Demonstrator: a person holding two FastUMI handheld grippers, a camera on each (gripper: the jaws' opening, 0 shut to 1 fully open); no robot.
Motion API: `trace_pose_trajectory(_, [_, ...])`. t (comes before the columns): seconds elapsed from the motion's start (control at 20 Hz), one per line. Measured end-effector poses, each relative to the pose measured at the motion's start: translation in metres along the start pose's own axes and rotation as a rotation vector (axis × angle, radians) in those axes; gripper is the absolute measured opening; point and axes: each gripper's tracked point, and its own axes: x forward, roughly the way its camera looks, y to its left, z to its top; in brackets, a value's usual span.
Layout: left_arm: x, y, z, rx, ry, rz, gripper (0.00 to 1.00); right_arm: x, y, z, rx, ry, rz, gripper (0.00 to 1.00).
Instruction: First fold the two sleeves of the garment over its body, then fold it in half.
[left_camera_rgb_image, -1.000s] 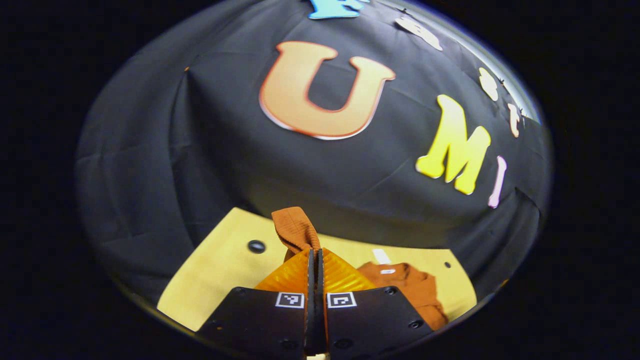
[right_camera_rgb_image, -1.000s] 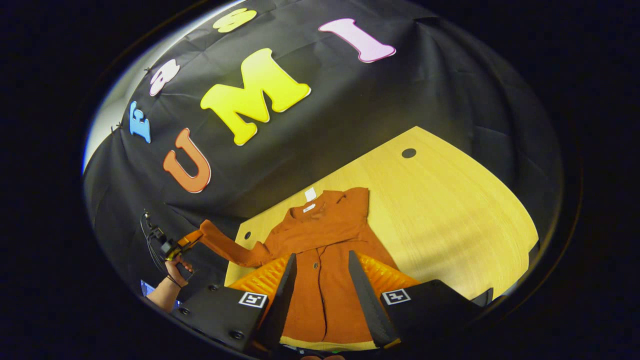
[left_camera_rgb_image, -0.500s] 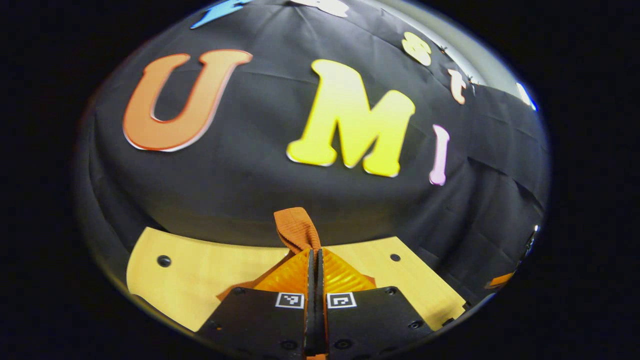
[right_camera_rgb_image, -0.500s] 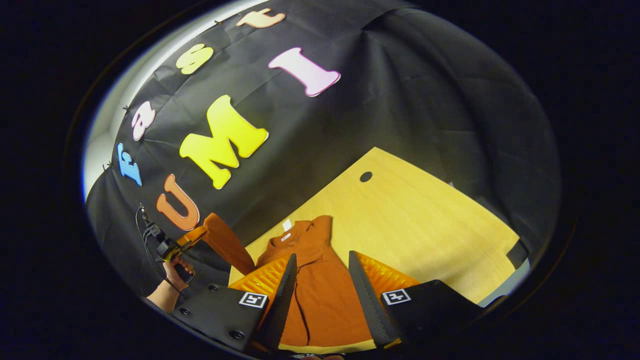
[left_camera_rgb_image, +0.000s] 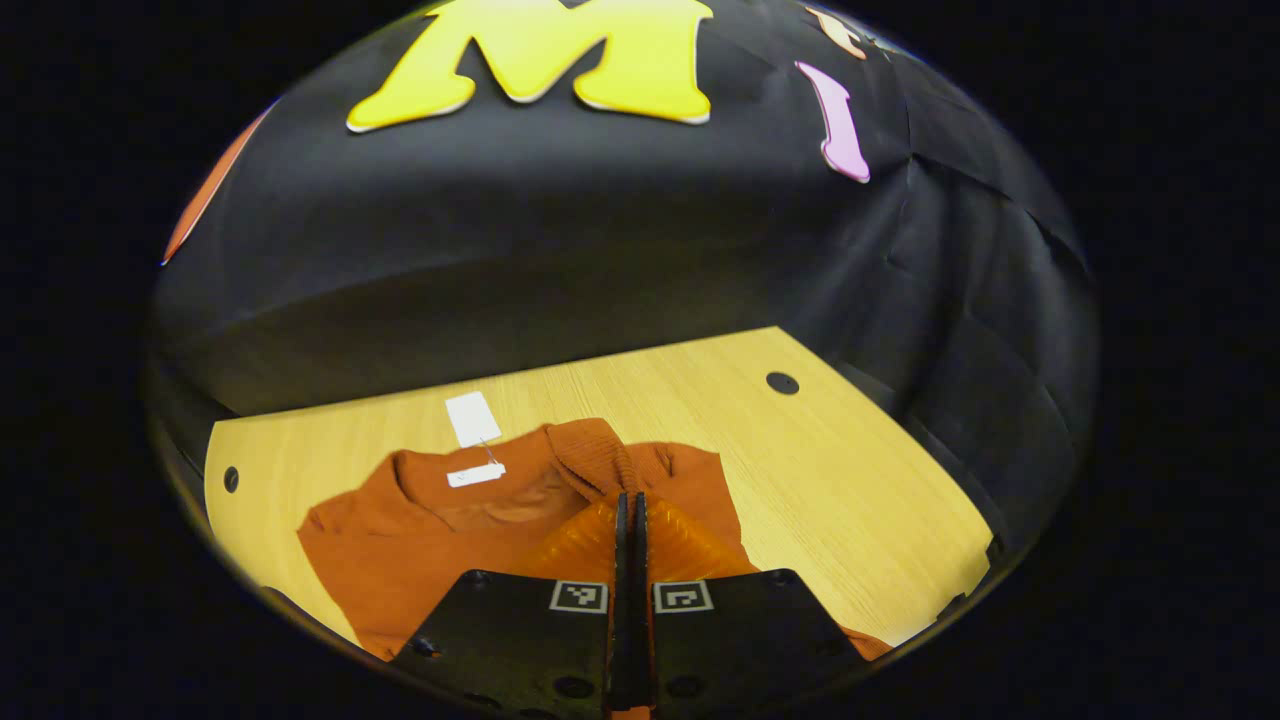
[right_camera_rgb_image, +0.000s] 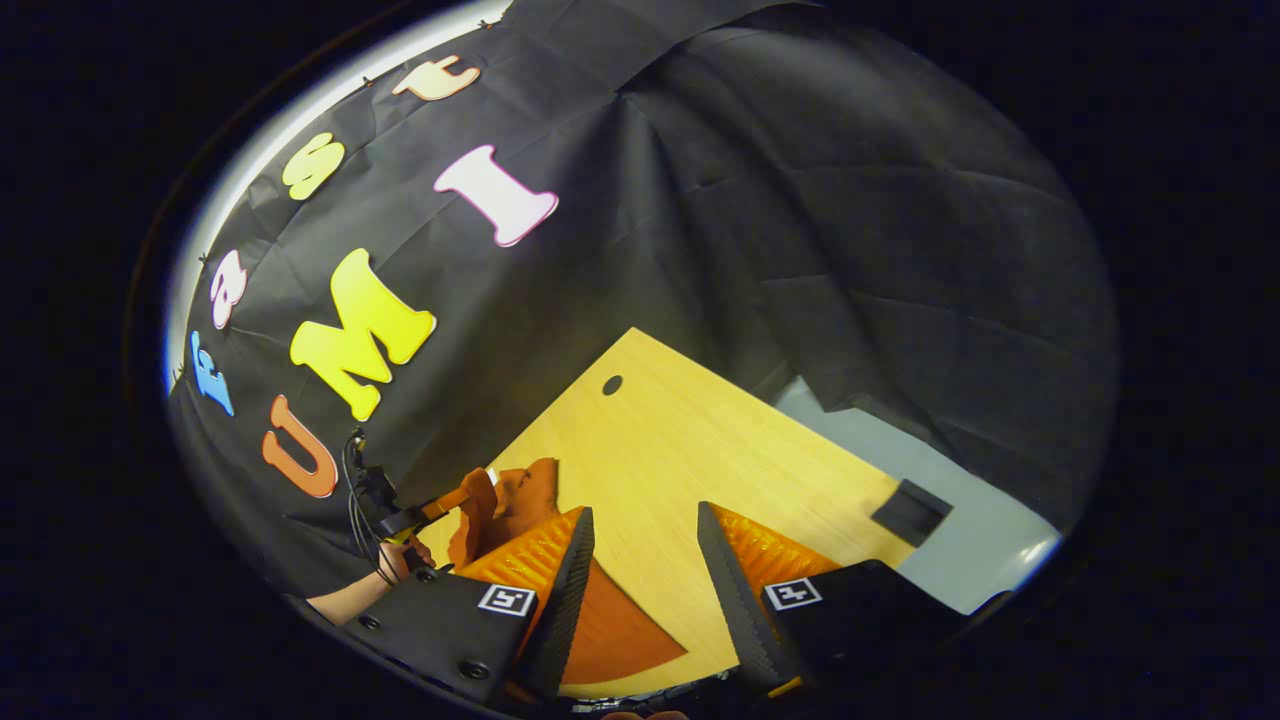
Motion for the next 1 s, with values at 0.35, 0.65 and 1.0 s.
trace_pose_trajectory(0.35, [0.032, -0.032, -0.041, 0.005, 0.04, 0.028, 0.14, -0.014, -0.028, 0.004, 0.007, -0.02, -0.074, 0.61])
trace_pose_trajectory(0.65, [-0.01, -0.078, -0.023, 0.035, -0.035, -0.076, 0.92, 0.0, 0.013, -0.007, -0.08, 0.006, -0.002, 0.68])
trace_pose_trajectory(1.0, [-0.13, -0.038, -0.004, 0.034, -0.243, 0.05, 0.96, 0.036, 0.092, -0.055, -0.369, 0.043, 0.123, 0.68])
